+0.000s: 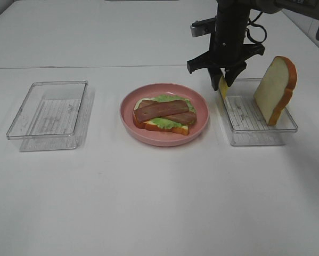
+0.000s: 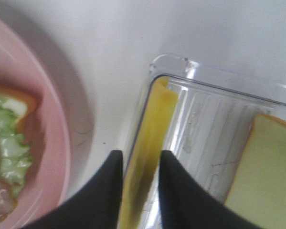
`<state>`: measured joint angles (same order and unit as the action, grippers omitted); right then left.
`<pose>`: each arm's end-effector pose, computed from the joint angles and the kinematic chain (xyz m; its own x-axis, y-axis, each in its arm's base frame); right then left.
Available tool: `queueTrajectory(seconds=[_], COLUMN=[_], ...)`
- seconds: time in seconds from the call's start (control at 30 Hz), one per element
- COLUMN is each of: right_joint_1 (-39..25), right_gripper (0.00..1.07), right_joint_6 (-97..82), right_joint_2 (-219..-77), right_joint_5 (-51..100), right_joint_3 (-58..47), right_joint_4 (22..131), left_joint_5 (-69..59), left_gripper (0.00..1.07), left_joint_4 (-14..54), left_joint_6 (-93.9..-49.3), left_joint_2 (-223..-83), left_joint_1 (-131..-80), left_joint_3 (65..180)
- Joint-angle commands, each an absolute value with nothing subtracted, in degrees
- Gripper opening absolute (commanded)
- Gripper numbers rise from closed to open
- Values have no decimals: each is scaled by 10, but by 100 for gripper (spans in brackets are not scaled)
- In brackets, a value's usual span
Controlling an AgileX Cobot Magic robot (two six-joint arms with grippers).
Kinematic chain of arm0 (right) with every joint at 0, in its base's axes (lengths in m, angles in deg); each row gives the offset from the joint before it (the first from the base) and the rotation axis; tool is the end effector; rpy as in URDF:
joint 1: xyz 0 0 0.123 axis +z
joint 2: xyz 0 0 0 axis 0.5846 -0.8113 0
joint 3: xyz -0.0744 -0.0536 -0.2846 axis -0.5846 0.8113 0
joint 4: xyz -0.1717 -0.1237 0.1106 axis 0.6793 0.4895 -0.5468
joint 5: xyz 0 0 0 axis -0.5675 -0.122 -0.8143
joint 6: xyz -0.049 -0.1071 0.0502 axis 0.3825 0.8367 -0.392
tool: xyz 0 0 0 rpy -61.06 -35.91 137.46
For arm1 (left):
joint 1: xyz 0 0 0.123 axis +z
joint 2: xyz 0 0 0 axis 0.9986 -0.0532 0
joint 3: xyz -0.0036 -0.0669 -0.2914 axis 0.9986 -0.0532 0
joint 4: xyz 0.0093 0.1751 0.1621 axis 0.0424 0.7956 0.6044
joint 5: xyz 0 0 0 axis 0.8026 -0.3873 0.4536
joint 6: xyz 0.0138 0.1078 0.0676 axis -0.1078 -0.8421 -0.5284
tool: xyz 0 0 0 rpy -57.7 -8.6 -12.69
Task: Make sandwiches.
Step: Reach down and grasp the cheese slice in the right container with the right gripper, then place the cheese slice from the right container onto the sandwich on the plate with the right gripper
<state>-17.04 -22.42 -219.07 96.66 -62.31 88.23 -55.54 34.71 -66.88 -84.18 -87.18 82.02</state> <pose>0.4947 0.1423 0.1449 -0.9521 -0.2099 -0.2226 -0.1763 0.9710 -0.1616 -0.0012 0.0001 0.2576 -0.4516 -0.0151 -0.8921 -0.0037 0.9999 -0.0150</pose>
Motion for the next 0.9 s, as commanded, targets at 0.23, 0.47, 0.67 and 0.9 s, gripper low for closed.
queueTrajectory(seconds=[0.23, 0.47, 0.67, 0.9], right_joint_1=[-172, -172, -172, -172], right_gripper=[0, 0, 0, 0], right_joint_6=[-216, -185, -175, -148], right_joint_2=[-2191, -2161, -2130, -2083], right_joint_5=[972, 987, 999, 1008], right_joint_3=[-625, -627, -627, -626], right_joint_4=[890, 875, 875, 840], left_joint_5=[-551, -551, -551, -551], left_gripper=[100, 100, 100, 100], left_joint_4=[347, 347, 347, 347], left_joint_6=[-668, -668, -668, -668], left_joint_2=[-835, -835, -835, -835], left_joint_1=[-871, -871, -871, -871], left_joint_3=[818, 818, 818, 818])
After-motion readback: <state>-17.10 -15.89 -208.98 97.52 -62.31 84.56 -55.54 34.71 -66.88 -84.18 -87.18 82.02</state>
